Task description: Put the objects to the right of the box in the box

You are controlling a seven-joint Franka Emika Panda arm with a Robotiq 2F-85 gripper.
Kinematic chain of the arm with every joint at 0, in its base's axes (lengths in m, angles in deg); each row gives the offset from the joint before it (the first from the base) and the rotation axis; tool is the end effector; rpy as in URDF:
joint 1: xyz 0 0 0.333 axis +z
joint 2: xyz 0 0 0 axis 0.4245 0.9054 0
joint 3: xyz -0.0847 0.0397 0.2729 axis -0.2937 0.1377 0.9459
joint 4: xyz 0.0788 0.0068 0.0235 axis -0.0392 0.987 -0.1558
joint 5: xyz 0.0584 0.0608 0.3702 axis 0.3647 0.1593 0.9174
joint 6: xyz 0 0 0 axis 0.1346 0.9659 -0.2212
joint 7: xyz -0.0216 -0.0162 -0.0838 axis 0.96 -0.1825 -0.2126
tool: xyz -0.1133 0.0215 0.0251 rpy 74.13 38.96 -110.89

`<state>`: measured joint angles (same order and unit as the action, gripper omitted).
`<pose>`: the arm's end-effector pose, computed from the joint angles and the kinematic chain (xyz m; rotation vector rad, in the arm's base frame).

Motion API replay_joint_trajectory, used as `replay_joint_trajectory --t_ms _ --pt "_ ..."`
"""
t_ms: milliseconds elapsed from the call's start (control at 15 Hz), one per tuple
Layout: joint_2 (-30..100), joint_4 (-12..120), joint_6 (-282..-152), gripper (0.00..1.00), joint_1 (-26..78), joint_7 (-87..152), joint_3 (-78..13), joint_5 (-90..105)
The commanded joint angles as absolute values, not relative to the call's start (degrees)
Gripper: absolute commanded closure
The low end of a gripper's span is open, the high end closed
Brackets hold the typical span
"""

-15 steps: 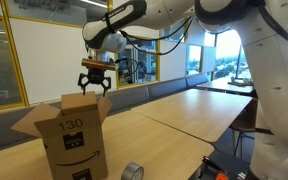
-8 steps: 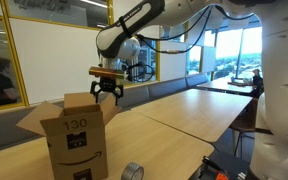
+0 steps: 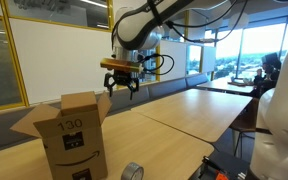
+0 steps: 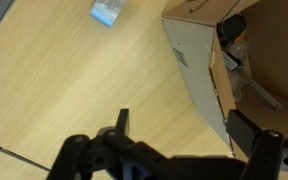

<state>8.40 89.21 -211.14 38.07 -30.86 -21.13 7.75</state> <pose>0.4734 0.1766 0.4365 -2.8053 1.1782 -0.2841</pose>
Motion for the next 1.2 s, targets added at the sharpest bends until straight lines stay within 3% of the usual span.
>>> replay_joint_trajectory --t_ms 0,600,1133 --pt "5.98 93.50 -212.43 0.00 37.06 -29.56 -18.28 10.78" --pt "9.31 97.20 -212.52 0.00 37.57 -24.98 -16.34 22.36" --pt "15.47 102.47 -225.79 0.00 36.37 -26.92 -17.02 28.72"
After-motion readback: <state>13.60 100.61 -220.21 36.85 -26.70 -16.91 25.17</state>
